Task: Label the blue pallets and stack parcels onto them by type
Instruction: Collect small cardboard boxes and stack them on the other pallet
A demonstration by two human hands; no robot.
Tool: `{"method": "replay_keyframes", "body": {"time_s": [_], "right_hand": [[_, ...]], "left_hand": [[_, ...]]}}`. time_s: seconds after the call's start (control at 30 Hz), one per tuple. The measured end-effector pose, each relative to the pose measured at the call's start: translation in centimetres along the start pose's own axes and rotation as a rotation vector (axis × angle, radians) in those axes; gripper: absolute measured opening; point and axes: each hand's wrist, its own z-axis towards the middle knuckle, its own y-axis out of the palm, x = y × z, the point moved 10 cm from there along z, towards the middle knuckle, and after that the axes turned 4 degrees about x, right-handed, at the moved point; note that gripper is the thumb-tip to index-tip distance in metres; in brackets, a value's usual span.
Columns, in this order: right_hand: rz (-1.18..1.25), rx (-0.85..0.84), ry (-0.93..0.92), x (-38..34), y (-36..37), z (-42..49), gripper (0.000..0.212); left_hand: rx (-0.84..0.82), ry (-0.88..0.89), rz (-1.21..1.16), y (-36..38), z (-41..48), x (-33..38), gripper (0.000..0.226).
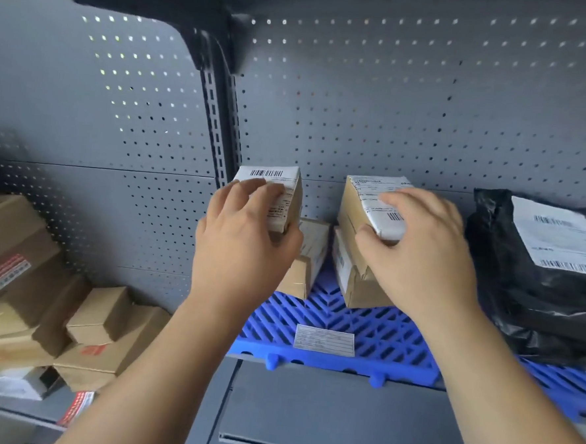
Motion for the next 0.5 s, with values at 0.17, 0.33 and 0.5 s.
{"method": "replay_keyframes", "body": {"time_s": [0.17, 0.33, 0.5], "right_hand": [[-0.064, -0.012, 0.059, 1.4, 1.6, 1.1, 0.054], [-0.135, 0.003, 0.113, 1.8, 2.7, 1.9, 0.053], [-0.187, -0.016, 0.117, 1.4, 4.0, 1.8, 0.051]], "left_hand": [[-0.056, 0.032, -0.01, 3.1, 1.6, -0.3, 0.052], [-0.1, 0.078, -0.026, 5.1, 2.7, -0.2, 0.056], [-0.134, 0.105, -0.037, 6.0, 2.8, 0.2, 0.063]]}}
